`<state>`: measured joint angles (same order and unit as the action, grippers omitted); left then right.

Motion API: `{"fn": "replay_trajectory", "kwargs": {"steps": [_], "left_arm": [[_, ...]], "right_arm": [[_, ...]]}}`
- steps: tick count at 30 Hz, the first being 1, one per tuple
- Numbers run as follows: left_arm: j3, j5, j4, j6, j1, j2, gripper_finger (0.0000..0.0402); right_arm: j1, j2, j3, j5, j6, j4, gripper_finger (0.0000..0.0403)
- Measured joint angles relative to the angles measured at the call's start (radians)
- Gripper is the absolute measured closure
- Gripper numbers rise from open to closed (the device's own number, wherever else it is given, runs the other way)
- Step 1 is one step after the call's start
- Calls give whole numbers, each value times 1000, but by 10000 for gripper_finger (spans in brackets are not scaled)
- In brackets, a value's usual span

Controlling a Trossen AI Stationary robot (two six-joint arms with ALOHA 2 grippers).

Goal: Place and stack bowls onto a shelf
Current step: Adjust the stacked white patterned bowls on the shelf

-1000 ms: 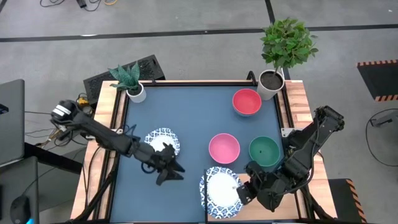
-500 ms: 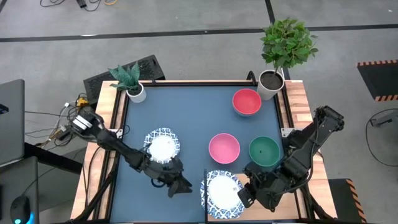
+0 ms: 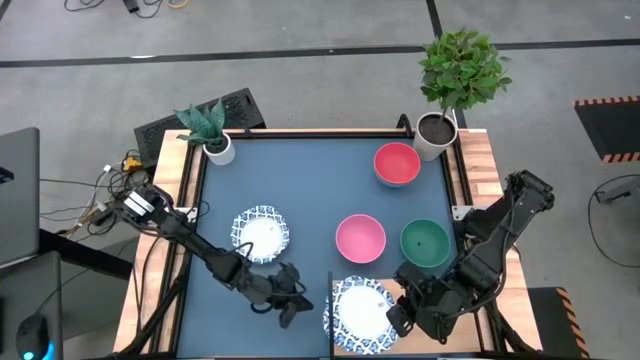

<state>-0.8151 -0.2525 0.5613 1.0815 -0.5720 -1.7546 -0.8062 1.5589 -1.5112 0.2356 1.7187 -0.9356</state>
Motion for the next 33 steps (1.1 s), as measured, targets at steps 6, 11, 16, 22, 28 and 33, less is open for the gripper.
{"fn": "replay_trajectory", "kwargs": {"steps": [6,11,16,22,28,33], "left_arm": [[-11,-57,-10,18,0,0,401],[-15,-87,-18,26,0,1,401],[-89,-116,-105,-21,0,1,401],[-152,-139,-234,-57,-3,-14,402],[-151,-100,-151,28,-15,-116,401],[-204,-82,-95,30,-16,-173,401]], "right_arm": [[0,0,0,0,-1,0,377],[0,0,0,4,-1,0,377],[0,0,0,8,-2,1,377],[0,0,0,10,-14,0,377],[0,0,0,10,-26,-2,377],[0,0,0,10,-26,-2,376]]}}
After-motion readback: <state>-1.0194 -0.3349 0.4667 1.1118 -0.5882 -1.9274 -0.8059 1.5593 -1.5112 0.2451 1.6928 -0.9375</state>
